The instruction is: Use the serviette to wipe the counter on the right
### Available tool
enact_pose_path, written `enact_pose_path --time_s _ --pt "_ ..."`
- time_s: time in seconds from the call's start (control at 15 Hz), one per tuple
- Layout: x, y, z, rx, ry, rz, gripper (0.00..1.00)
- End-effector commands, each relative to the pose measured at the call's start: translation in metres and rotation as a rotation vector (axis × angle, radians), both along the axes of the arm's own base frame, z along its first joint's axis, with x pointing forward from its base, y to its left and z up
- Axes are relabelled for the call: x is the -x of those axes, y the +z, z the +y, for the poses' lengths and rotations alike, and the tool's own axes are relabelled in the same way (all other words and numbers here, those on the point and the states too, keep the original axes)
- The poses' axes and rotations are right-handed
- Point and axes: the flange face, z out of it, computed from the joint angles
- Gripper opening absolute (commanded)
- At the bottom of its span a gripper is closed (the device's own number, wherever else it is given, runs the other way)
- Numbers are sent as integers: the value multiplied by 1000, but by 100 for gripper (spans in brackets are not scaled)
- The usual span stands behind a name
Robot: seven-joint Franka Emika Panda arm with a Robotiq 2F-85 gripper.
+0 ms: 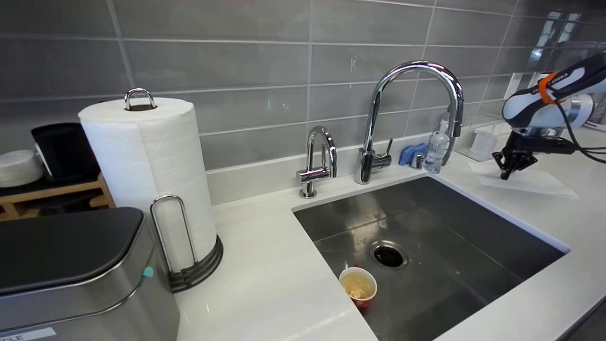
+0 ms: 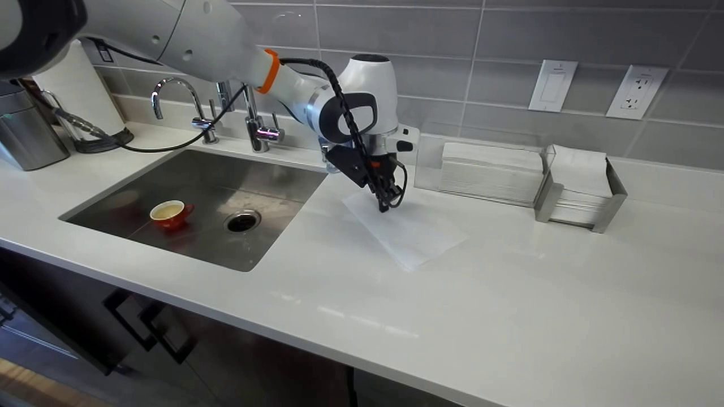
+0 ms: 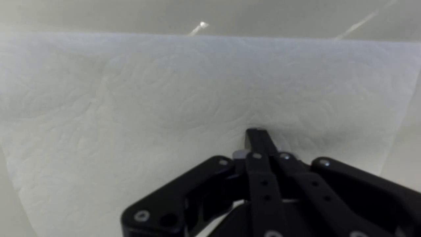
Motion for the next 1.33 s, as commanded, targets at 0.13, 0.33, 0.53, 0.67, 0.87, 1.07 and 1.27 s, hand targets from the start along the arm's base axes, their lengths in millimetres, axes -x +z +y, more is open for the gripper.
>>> enact_pose_path --time_s 0.13,0.33,0.53,0.67,0.87,1.07,1.27 --pt "8 -12 -1 -52 -41 97 0" --pt "11 -4 0 -86 -45 108 0" --pt "17 8 -5 -108 -53 89 0" --pt "28 8 -17 -107 -77 83 0" --pt "50 -1 -44 -127 -154 82 0" --pt "78 -17 -71 -158 -259 72 0" --pt "99 -18 -94 -181 -350 46 0"
